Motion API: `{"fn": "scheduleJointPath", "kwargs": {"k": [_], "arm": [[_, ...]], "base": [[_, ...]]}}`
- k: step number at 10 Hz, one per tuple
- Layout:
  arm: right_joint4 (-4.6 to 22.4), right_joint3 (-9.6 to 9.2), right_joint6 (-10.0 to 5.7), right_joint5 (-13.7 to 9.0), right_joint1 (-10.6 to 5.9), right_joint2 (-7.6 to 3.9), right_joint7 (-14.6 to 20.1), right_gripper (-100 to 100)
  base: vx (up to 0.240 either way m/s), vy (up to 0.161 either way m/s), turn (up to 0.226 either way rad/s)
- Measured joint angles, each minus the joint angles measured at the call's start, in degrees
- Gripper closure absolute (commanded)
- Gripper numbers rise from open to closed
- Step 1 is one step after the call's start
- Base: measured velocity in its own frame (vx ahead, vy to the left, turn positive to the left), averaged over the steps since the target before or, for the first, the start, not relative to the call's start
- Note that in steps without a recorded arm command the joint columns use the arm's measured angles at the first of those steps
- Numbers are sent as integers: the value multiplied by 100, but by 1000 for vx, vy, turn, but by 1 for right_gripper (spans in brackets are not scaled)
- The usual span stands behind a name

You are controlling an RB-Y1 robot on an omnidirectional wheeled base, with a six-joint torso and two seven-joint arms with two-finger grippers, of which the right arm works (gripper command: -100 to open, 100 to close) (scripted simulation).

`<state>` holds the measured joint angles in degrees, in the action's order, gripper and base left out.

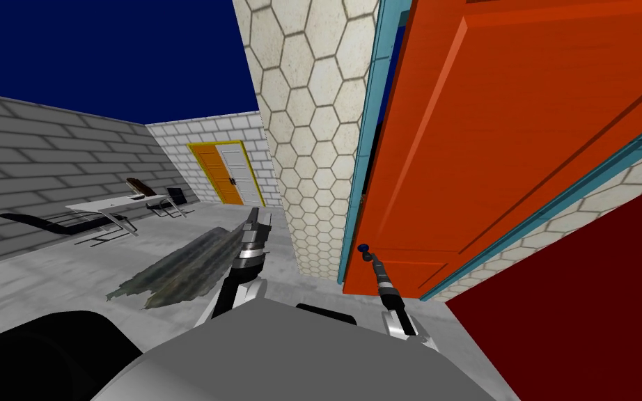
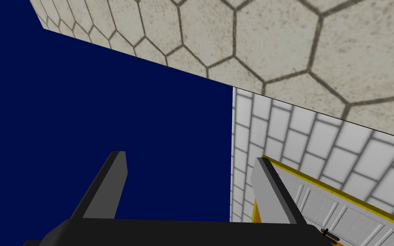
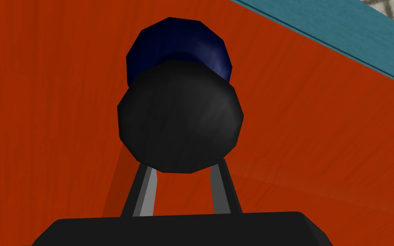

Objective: Pull the door open

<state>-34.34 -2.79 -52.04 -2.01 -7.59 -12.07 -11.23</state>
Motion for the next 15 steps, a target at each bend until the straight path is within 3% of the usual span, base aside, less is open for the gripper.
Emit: {"fn": "scheduleJointPath", "kwargs": {"k": [1,2,3,6,10,11,13,15], "arm": [[-131,0,38,1,85,8,-20,100],[-397,-12,186,10,206,5,-24,100],[-422,4,228,-32,222,-35,76,100],[-359,6,213,-167,198,-124,535,100],[-507,-42,298,-332,295,-178,1096,100],[-337,-49,227,-392,210,-183,1243,100],[-449,-74,258,-468,293,-221,1490,100],[-246,-98,144,-542,222,-252,1757,100]], "base": [[0,0,0],[-14,-18,20],[-30,-19,52],[-35,-1,63],[-34,-5,59],[-26,-8,54],[-34,8,43],[-45,-13,84]]}}
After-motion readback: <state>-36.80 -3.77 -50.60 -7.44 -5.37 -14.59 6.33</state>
